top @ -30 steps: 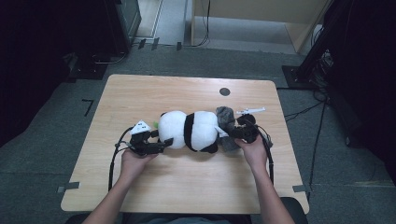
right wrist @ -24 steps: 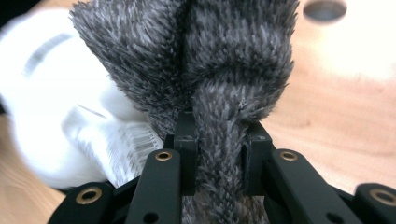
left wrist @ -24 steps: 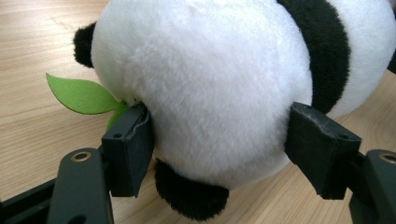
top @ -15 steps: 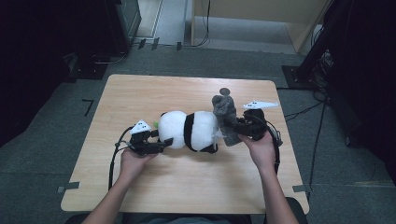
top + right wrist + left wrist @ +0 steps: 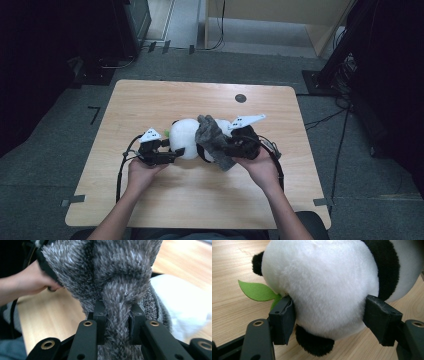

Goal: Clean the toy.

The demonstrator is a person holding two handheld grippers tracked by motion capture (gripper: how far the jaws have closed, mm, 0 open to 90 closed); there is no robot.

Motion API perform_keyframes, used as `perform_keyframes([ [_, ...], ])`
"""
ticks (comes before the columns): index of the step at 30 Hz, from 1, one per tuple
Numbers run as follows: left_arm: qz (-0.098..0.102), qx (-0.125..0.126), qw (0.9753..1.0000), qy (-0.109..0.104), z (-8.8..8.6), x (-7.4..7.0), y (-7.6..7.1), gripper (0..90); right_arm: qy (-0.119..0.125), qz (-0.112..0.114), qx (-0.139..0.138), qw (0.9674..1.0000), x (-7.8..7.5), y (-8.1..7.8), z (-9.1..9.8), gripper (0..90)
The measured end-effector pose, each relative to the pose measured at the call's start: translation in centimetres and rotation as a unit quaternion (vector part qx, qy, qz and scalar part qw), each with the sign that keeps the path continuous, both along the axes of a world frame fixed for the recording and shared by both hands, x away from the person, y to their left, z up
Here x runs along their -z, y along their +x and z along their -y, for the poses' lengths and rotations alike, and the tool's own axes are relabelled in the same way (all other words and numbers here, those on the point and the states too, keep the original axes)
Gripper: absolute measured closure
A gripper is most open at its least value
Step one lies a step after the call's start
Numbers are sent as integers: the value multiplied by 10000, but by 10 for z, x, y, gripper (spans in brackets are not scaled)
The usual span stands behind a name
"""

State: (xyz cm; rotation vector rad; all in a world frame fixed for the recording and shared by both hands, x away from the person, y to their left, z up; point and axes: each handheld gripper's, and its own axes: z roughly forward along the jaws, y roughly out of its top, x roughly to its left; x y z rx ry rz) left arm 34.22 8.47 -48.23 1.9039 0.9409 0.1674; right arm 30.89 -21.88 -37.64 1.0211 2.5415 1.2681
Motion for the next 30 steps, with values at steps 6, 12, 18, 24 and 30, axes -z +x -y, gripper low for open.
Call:
perform_keyframes([
  [6,16,-15,10000,2,0,0,0,298,72,-243,-439,9987,12,-6,-14,743],
  [12,14,-22,10000,-1,0,-1,0,300,106,-435,-951,9945,25,-9,-40,742],
  [18,-5,-35,10000,-15,0,-1,0,318,233,-209,-1084,9936,38,-1,-68,742],
  [24,-26,-55,10000,5,0,-1,0,345,345,-196,-701,9968,57,19,-75,739],
  [30,-24,-58,10000,59,0,-1,1,356,310,-17,-527,9981,67,25,-71,706],
])
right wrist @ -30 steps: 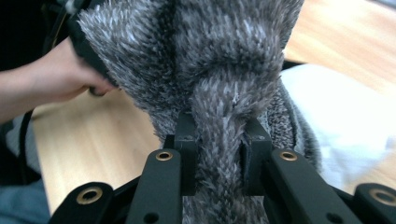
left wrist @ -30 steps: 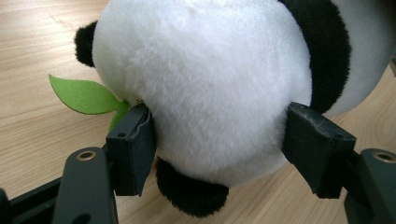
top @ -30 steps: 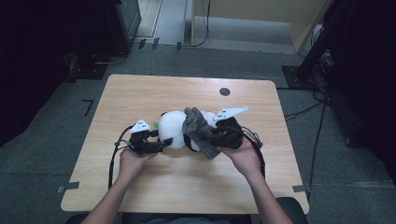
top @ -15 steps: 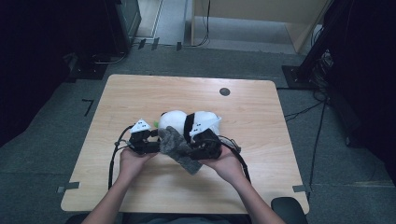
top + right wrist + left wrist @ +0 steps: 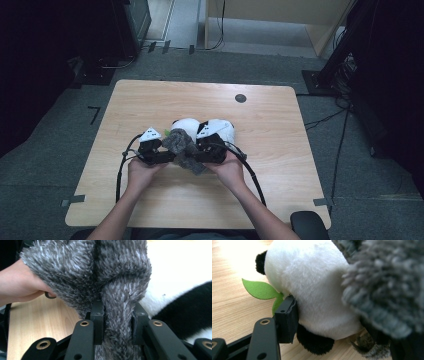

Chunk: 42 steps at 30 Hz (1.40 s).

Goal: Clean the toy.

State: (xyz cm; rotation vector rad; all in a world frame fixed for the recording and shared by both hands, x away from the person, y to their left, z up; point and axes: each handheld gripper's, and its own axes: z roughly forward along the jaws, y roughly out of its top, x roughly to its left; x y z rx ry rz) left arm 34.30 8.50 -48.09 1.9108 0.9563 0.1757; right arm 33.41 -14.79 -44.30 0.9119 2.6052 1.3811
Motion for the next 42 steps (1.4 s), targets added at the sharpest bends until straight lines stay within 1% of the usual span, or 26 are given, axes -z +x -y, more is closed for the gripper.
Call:
perform_keyframes([
  [2,2,-7,10000,5,1,0,0,360,22,22,30,10000,3,0,3,686],
  [3,-1,-15,10000,-1,1,0,0,363,45,-12,44,10000,3,0,3,653],
  [4,-7,-24,10000,-2,1,0,0,366,61,-67,51,9999,4,0,3,637],
  [5,-7,-24,10000,-2,1,0,0,373,61,-67,51,9999,4,0,3,637],
  [6,-4,-34,10000,33,2,-1,-1,378,-31,-6,5,10000,4,-1,1,662],
  [7,0,-35,10000,53,2,-1,-1,381,-84,51,-26,9999,4,-2,0,711],
  [8,0,-35,10000,53,2,-1,-1,385,-124,77,-59,9999,4,-3,-1,732],
  [9,18,-44,9999,97,2,-1,-1,388,-180,84,-68,9998,5,-3,-2,752],
  [11,22,-39,9999,104,2,0,-1,390,-231,48,-80,9997,5,-5,-4,770],
  [13,24,-36,9999,108,2,-1,-1,392,-397,176,-80,9990,4,-7,-5,772],
  [14,24,-36,9999,108,2,-1,-1,393,-397,176,-80,9990,4,-7,-5,772],
  [15,22,-45,9999,94,2,-1,-1,393,-506,249,-48,9984,3,-8,-4,772],
  [16,22,-47,9999,86,2,-1,-1,394,-645,322,16,9974,0,-10,-1,771],
  [21,36,-45,10000,80,2,-1,-1,393,-895,486,164,9947,-9,-16,13,768],
  [26,44,-38,10000,76,2,-1,-1,394,-901,469,277,9944,-15,-20,31,767],
  [27,44,-38,10000,76,2,-1,-1,394,-901,469,277,9944,-15,-20,31,767],
  [33,54,-36,9999,84,3,-1,-1,395,-955,528,402,9932,-23,-28,53,764],
  [37,65,-37,9999,84,3,-1,-1,395,-939,458,503,9933,-25,-30,67,765],
  [40,63,-42,9999,80,3,-1,-1,396,-963,464,587,9925,-25,-33,78,764],
  [41,63,-42,9999,80,3,-1,-1,396,-963,464,587,9925,-25,-33,78,764],
  [42,65,-39,9999,82,4,-1,-2,396,-973,442,675,9920,-25,-34,85,764],
])
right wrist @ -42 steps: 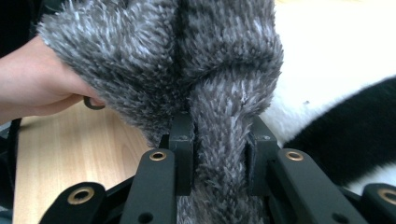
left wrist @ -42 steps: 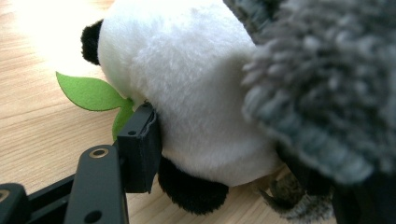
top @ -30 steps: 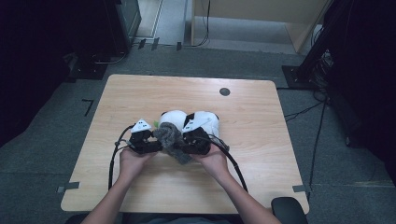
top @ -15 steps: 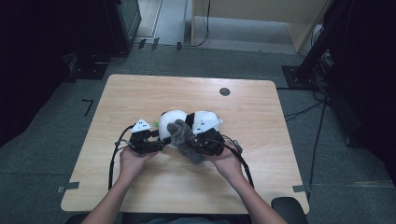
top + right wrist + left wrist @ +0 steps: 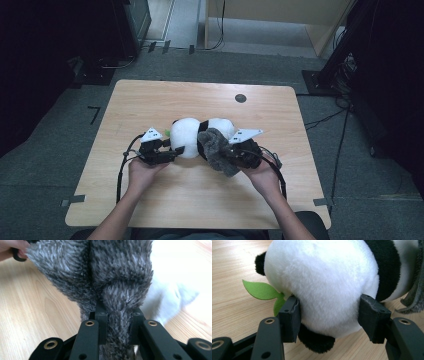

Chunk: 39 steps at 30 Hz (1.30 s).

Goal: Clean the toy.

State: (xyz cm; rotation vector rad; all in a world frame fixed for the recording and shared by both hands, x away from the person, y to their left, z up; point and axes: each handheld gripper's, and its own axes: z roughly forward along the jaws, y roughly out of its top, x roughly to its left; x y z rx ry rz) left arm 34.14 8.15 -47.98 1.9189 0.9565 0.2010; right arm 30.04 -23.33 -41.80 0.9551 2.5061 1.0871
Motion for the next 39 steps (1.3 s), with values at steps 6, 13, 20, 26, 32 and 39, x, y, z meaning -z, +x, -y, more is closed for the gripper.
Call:
perform_keyframes([
  [6,0,0,10000,-3,0,0,0,397,-99,-26,162,9998,1,-2,18,761],
  [13,-3,0,10000,4,0,0,0,396,-224,32,306,9993,0,-3,28,759],
  [20,-29,-4,10000,-11,0,0,0,395,28,-72,352,9994,-3,-3,39,763],
  [26,-41,-16,10000,-42,0,0,0,380,189,-102,12,9998,-10,-10,24,764],
  [32,-72,-48,9999,-122,0,0,1,367,430,-129,-376,9983,-17,-11,-3,764],
  [39,-49,-48,9999,-124,0,0,1,354,534,-141,-724,9958,-14,-2,-37,763],
])
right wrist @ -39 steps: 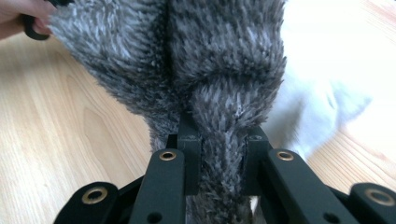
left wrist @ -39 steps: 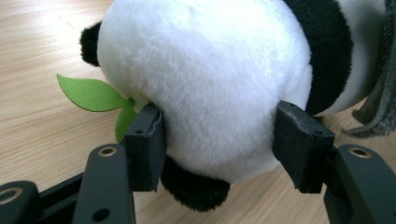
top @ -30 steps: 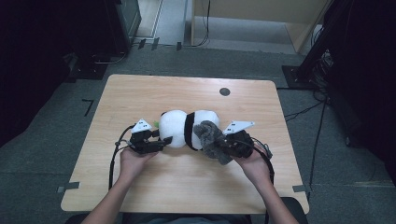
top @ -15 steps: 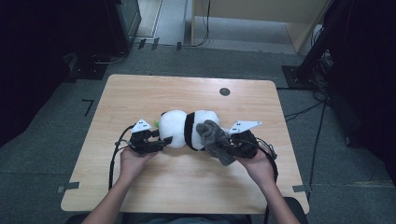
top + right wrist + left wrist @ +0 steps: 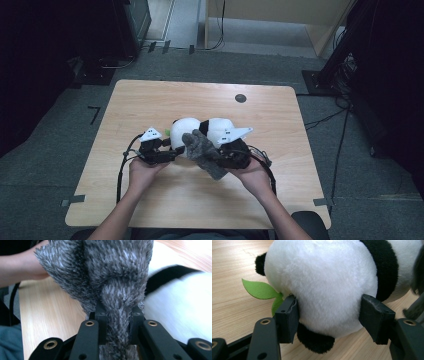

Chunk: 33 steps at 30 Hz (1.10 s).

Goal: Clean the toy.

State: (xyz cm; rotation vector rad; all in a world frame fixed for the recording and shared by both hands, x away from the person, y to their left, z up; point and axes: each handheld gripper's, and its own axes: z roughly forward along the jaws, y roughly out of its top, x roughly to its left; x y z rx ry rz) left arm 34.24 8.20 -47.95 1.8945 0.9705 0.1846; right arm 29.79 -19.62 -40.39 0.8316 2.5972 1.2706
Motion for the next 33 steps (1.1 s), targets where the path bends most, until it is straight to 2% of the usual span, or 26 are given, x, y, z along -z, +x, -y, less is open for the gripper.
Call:
perform_keyframes([
  [1,0,-4,10000,-14,0,0,0,354,51,-60,-16,10000,3,5,-9,762],
  [6,6,-4,10000,-15,0,0,0,351,183,-157,-14,9997,12,17,-27,762],
  [11,10,-1,10000,-17,0,0,0,351,110,-165,134,9997,22,29,-37,759],
  [15,26,-6,10000,5,0,0,0,348,12,-131,189,9997,27,32,-39,758],
  [24,44,-8,10000,21,0,1,1,344,-218,-93,270,9994,26,27,-26,754],
  [33,65,-11,10000,10,0,1,1,345,-463,-104,293,9984,24,14,3,750],
])
